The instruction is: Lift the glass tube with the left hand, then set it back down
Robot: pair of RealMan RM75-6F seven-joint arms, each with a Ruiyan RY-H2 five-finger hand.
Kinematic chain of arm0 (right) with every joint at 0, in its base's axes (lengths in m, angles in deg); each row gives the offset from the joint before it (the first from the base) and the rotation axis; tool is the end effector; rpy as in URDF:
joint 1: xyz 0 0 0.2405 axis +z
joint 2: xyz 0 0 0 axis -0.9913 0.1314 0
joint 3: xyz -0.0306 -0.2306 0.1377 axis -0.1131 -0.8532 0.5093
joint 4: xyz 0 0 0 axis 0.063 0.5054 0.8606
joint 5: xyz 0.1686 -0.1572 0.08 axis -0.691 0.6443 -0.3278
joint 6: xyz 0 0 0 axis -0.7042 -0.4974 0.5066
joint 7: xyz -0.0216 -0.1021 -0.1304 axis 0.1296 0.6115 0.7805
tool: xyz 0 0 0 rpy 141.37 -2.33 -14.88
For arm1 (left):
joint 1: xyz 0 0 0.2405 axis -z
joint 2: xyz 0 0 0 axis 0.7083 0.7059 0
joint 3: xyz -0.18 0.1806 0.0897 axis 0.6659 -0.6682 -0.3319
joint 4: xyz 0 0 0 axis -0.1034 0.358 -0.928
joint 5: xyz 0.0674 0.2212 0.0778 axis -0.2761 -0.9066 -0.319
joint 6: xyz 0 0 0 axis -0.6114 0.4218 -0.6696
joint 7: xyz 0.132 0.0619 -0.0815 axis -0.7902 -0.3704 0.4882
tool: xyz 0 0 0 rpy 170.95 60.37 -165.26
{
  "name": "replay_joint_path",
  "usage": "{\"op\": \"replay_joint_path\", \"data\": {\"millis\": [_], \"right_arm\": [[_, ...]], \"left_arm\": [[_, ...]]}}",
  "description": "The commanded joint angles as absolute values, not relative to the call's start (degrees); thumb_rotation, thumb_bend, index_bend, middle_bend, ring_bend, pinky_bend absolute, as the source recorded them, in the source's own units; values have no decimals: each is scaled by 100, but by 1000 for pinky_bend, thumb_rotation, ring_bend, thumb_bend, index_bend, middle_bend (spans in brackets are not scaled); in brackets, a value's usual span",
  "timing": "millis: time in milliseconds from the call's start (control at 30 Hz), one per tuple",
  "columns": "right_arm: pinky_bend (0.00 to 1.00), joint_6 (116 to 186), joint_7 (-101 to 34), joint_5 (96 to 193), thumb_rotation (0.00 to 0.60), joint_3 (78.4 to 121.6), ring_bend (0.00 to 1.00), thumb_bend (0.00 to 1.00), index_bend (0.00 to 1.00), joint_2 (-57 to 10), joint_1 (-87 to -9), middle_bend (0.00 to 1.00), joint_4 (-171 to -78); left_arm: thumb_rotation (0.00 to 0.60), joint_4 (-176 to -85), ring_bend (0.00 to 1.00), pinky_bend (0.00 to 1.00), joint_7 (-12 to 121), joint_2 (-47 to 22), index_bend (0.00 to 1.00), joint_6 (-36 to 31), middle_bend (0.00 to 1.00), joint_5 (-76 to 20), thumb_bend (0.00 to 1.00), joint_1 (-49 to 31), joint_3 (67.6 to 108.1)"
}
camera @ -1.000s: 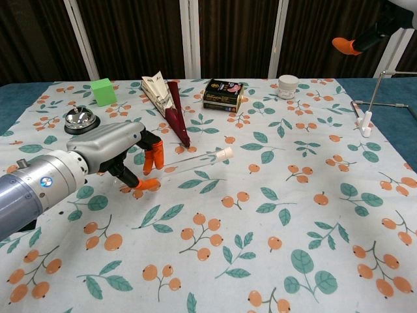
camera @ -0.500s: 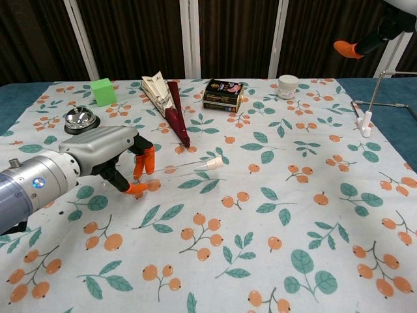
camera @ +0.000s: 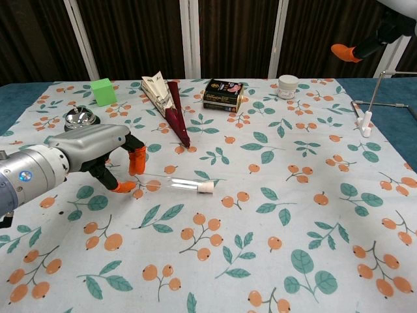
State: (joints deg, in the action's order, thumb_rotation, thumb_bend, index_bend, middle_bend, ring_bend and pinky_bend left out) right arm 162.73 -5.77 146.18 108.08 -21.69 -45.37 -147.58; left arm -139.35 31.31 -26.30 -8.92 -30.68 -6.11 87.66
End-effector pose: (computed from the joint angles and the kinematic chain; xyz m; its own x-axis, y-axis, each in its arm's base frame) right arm -0.1295 -0.3862 0.0587 0.3269 0.1310 0.9359 -0.9112 -0.2189 0.3489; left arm -0.1601 0.3483 -0.1028 0.4485 0.2915 0.8449 0.8704 -0.3571 -0.3389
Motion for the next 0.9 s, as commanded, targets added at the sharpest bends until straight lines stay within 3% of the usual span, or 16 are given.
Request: {"op": "replay_joint_path", "data": {"millis": [33, 233, 467, 700, 900], "right_arm": [[36, 16310, -538, 14632, 600, 10799, 0, 432, 0, -2151, -4559, 20, -14836], [36, 16385, -443, 14666, 600, 10782, 0, 432, 0, -2078, -4607, 20, -15064], [36, 16447, -337, 14655, 600, 10726, 0, 432, 0, -1979, -4691, 20, -15343], [36, 16535, -273, 14677, 600, 10534, 0, 429, 0, -1775, -4906, 20, -15568], [33, 16609, -428, 14522, 600, 10346, 0, 311, 0, -1397, -5267, 12, -15654]], "left_arm": [[600, -14057, 194, 26, 3059, -2535, 515, -893, 462, -2998, 408, -628, 8763], [600, -14348, 149, 11, 2899, -2291, 450, -885, 371, -2884, 386, -651, 8747], [600, -14771, 76, 0, 2623, -1874, 320, -809, 211, -2607, 282, -708, 8744], [600, -15190, 69, 0, 2770, -1529, 242, -431, 172, -2570, 274, -918, 8807], [600, -15688, 12, 0, 3267, -1005, 163, 51, 84, -2973, 222, -1295, 8757]]}}
